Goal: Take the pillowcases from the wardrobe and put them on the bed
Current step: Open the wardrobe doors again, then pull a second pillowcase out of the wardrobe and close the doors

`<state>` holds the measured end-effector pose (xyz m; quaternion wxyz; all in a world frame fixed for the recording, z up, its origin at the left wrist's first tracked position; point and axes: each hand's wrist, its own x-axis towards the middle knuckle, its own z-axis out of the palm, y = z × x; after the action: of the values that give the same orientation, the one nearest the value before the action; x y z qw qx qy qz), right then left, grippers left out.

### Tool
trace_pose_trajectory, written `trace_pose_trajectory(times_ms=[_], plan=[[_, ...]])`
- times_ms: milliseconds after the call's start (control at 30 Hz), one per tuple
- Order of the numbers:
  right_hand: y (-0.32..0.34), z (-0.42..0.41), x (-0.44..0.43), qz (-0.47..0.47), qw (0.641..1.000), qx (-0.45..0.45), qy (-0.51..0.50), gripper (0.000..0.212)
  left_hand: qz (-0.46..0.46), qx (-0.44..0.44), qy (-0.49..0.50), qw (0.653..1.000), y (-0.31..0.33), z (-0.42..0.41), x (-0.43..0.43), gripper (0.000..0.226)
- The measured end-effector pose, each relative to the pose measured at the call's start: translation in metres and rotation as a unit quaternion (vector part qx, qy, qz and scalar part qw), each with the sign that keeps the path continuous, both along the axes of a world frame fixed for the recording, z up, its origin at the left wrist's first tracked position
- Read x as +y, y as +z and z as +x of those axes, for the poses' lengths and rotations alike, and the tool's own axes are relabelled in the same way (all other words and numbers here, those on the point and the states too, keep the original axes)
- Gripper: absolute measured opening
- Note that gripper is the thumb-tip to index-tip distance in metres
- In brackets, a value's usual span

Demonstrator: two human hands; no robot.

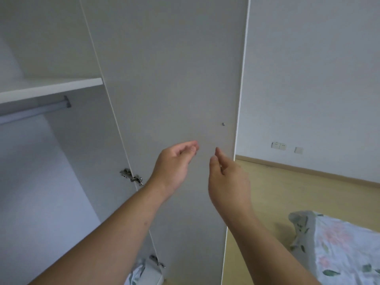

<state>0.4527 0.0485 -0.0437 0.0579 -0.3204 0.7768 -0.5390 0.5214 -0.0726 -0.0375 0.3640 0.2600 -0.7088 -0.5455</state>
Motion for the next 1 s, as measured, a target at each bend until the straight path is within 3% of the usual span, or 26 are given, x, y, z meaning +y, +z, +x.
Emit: trace_pose_trajectory(times_ms=[267, 433, 700, 900, 1000], plan=[[-0.047, 0.026, -0.053, 0.029, 0.991, -0.023, 0.127, 0.043, 0.051, -0.008, 0.138, 0.989, -0.061, 0.088, -0.011, 0.025], [-0.107, 0.066, -0.096, 0.119, 0.955, -0.031, 0.271, 0.036, 0.168, -0.08, 0.291, 0.938, -0.143, 0.157, -0.012, 0.023], [-0.236, 0.138, -0.125, 0.346, 0.812, 0.017, 0.47, 0.044, 0.367, -0.156, 0.435, 0.808, -0.288, 0.24, 0.027, 0.017], [-0.352, 0.201, -0.148, 0.445, 0.735, -0.031, 0.51, 0.05, 0.482, -0.206, 0.449, 0.724, -0.401, 0.293, 0.019, 0.013], [-0.418, 0.24, -0.171, 0.488, 0.703, -0.068, 0.513, 0.037, 0.518, -0.257, 0.438, 0.688, -0.477, 0.33, -0.003, 0.015]])
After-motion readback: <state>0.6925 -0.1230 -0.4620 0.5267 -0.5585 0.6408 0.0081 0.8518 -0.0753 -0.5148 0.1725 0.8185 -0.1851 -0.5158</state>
